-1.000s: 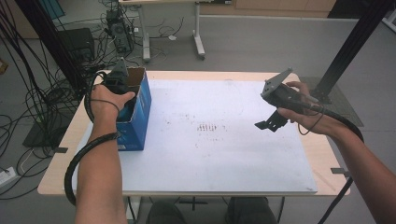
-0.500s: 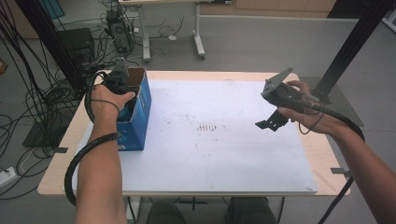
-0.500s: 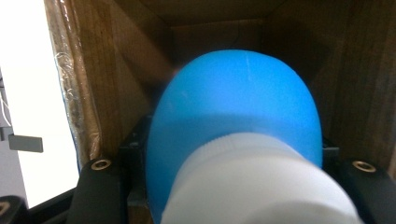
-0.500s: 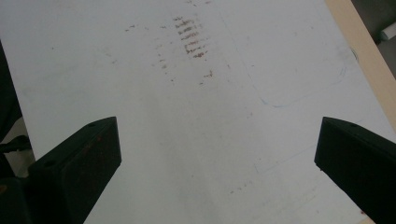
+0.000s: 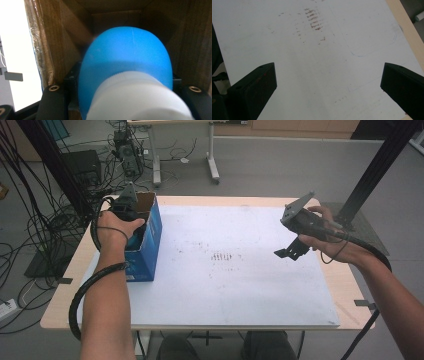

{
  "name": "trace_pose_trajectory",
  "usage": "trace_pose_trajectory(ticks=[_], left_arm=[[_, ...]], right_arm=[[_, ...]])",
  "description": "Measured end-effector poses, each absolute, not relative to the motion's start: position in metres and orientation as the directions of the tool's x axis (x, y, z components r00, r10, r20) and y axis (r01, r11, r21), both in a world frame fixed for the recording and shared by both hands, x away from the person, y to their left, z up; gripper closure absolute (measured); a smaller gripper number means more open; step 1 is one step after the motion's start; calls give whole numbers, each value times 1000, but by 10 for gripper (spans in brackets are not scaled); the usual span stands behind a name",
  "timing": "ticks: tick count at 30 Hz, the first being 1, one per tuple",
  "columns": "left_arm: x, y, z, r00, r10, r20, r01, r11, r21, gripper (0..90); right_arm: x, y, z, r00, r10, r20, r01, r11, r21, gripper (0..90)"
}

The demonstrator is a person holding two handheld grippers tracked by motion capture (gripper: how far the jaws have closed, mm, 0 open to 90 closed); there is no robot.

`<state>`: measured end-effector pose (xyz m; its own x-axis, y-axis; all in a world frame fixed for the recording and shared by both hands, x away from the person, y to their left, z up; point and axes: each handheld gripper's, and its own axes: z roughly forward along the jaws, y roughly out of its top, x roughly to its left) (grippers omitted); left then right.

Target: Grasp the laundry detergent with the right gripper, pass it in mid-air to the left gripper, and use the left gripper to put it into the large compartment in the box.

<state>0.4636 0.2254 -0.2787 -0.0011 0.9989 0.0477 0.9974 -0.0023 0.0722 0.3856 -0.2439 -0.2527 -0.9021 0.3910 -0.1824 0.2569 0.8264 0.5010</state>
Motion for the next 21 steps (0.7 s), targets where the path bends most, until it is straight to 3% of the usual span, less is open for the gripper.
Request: trace_pose_trajectory(ticks=[21], left_arm=[[463,224,-279,-1,999,52,997,-3,74,374]], right_arm=[[384,-246,-250,-900,392,-189,254,827,502,4]])
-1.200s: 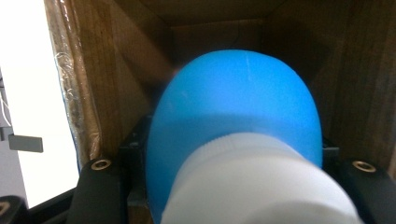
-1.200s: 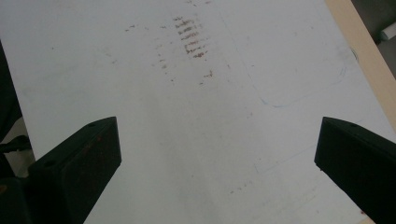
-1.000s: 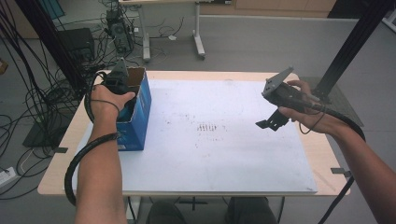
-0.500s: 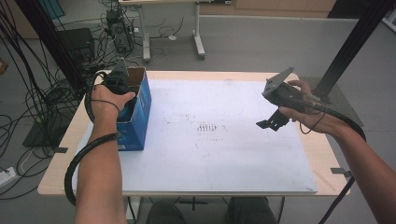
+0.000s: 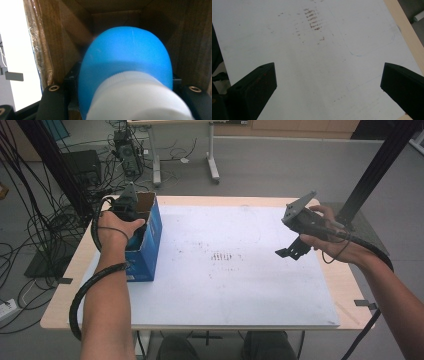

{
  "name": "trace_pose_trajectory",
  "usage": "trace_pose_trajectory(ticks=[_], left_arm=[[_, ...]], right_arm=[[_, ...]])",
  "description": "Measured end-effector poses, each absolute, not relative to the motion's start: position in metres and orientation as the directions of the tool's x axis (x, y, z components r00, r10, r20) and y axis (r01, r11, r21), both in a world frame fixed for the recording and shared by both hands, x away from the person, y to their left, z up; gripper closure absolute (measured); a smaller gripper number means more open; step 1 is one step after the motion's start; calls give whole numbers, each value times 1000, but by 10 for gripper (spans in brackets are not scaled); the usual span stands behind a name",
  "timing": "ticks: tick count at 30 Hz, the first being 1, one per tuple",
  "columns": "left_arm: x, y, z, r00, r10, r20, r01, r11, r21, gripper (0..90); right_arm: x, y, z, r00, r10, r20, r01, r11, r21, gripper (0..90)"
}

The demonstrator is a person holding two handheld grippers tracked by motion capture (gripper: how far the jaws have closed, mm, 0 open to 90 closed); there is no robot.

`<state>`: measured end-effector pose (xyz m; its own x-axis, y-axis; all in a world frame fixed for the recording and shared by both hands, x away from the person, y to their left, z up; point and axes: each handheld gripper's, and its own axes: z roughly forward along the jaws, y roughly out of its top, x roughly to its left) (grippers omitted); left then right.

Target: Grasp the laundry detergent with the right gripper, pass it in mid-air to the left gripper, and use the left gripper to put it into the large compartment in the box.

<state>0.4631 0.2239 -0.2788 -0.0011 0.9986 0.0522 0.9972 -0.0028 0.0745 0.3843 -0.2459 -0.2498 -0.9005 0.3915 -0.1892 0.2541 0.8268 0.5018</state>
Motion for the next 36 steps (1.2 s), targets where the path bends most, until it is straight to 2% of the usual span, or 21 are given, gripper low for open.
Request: trace_pose_trajectory(ticks=[36], left_arm=[[463,224,-279,-1,998,56,997,-4,76,373]], right_arm=[[384,-244,-248,-903,385,-193,249,832,497,4]])
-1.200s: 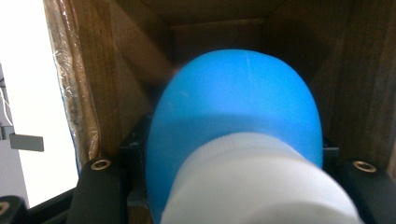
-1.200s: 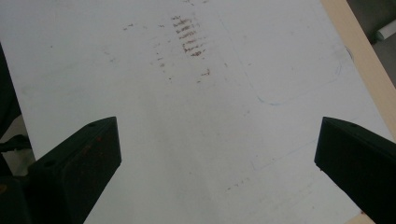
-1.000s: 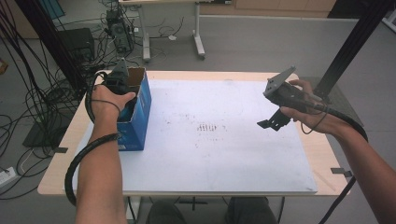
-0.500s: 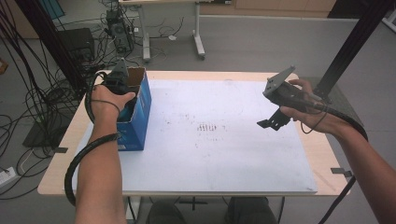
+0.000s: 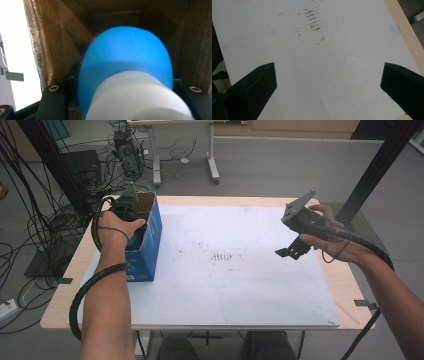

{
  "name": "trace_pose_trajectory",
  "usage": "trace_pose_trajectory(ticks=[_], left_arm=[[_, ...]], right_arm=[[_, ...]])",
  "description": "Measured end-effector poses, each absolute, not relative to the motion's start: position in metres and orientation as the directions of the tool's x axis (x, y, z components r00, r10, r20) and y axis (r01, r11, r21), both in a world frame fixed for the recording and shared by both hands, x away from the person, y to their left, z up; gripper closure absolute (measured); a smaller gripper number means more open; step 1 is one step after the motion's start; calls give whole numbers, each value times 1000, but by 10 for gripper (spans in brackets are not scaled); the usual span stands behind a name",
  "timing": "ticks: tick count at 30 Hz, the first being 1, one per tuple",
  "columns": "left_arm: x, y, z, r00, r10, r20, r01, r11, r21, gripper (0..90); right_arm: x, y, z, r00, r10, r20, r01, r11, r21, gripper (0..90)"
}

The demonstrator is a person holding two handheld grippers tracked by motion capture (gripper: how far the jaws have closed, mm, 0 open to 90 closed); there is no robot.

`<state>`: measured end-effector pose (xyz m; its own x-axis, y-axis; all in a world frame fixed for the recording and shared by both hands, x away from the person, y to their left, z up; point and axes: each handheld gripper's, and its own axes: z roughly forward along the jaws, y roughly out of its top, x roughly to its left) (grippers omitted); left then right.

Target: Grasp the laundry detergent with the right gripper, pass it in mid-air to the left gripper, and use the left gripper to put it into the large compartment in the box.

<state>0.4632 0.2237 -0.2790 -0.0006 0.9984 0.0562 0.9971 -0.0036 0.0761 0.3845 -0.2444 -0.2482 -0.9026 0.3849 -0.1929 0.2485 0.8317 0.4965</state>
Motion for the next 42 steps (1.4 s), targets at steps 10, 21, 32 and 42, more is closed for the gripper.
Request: trace_pose_trajectory(ticks=[10,21,32,42], left_arm=[[463,224,-279,-1,998,57,997,-3,76,373],[463,223,-279,1,998,58,997,-5,77,373],[463,222,-279,3,998,63,997,-7,75,372],[462,222,-279,3,998,69,997,-9,79,367]], right_arm=[[385,-244,-247,-902,384,-196,247,833,494,4],[384,-244,-247,-903,383,-196,247,834,494,4],[383,-245,-247,-902,384,-196,247,833,495,4],[383,-245,-247,-903,382,-197,245,834,495,4]])
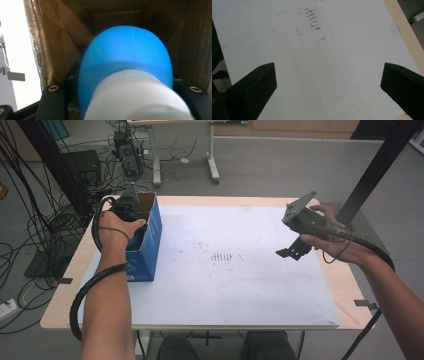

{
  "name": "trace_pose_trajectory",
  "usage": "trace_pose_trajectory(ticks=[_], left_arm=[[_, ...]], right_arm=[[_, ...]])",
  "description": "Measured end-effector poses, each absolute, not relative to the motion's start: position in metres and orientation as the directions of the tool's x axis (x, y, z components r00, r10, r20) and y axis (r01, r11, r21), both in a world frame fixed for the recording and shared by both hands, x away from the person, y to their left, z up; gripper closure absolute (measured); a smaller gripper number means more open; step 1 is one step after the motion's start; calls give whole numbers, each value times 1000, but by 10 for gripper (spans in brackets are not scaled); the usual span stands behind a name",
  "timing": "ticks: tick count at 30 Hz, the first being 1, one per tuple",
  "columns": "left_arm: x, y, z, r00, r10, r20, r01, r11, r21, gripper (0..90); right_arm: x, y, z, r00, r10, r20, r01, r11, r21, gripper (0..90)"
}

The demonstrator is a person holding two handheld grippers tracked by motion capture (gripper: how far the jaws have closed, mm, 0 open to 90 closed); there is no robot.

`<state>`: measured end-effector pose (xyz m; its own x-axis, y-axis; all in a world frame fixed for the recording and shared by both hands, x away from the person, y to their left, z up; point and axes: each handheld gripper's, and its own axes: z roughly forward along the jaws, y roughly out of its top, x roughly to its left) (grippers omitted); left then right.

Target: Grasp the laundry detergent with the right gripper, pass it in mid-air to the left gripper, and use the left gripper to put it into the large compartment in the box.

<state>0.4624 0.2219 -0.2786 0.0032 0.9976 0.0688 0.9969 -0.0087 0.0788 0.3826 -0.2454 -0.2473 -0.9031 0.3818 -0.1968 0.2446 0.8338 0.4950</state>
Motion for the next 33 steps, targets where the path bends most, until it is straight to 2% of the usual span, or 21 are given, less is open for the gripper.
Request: trace_pose_trajectory(ticks=[13,33], left_arm=[[461,220,-268,9,997,80,996,-16,88,303],[451,217,-242,16,993,114,992,-29,120,263]], right_arm=[[381,-245,-244,-902,380,-203,238,833,499,4],[374,-242,-236,-902,373,-217,221,831,510,4]])
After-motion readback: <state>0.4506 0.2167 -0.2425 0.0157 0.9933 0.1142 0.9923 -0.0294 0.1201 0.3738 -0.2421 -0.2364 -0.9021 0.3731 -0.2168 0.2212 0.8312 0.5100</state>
